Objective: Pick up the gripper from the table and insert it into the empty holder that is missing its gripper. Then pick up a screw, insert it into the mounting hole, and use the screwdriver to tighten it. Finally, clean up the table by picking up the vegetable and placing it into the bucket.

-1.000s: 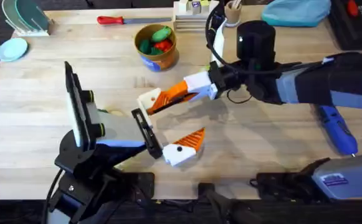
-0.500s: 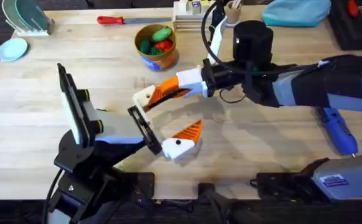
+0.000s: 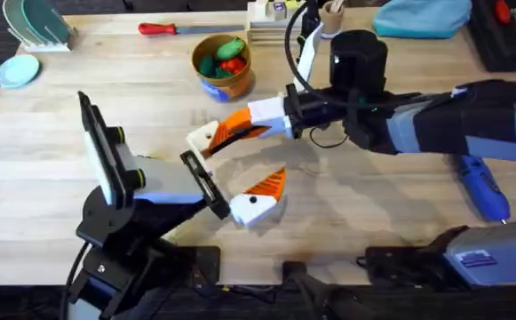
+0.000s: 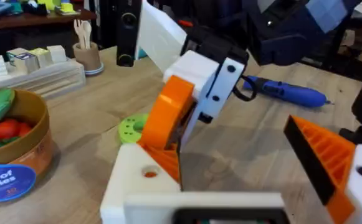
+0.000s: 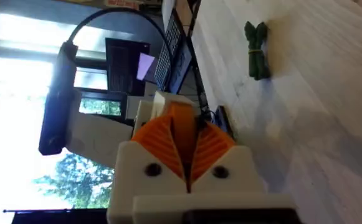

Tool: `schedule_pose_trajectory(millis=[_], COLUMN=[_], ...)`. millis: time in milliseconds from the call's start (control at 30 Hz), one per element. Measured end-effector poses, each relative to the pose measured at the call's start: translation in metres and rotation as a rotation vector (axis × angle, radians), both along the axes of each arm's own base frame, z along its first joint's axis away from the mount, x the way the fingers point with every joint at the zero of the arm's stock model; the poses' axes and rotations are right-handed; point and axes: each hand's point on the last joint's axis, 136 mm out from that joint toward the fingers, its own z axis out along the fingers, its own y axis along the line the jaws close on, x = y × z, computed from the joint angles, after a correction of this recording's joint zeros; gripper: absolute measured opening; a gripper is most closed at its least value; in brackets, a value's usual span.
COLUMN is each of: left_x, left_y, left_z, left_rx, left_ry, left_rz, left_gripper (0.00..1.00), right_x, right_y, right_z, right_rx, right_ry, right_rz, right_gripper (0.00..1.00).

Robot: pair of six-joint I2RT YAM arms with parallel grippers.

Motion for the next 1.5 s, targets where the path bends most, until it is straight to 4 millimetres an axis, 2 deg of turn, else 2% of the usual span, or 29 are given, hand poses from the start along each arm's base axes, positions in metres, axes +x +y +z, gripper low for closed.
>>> schedule_pose_trajectory(millis=[267, 433, 533, 800, 1267, 1433, 1500], left_x=[0.001, 0.001, -0.004, -0.007, -0.014, -0.015, -0.015], left_y=[0.001, 0.001, -0.003, -0.005, -0.009, -0.010, -0.010], left_z=[-0.001, -0.002, -0.001, 0.000, -0.002, -0.002, -0.002], left_rx=[0.001, 0.003, 0.003, 0.006, 0.012, 0.012, 0.012], left_ry=[0.007, 0.012, 0.004, -0.005, -0.006, -0.006, -0.006], left_rz=[0.010, 0.006, -0.023, -0.044, -0.089, -0.095, -0.097], left_gripper=[0.993, 0.993, 0.993, 0.993, 0.993, 0.993, 0.993], right_x=[0.001, -0.001, -0.004, -0.007, -0.001, 0.000, 0.003], right_y=[0.001, -0.001, -0.002, -0.002, -0.012, -0.013, -0.015], right_z=[-0.001, 0.000, 0.001, 0.001, 0.003, 0.003, 0.003], right_rx=[-0.005, 0.000, 0.003, 0.005, 0.014, 0.014, 0.013], right_ry=[0.007, 0.021, 0.027, 0.040, 0.056, 0.059, 0.061], right_rz=[-0.008, 0.008, 0.024, 0.038, 0.036, 0.032, 0.023], right_gripper=[0.045, 0.201, 0.262, 0.284, 0.421, 0.588, 0.687])
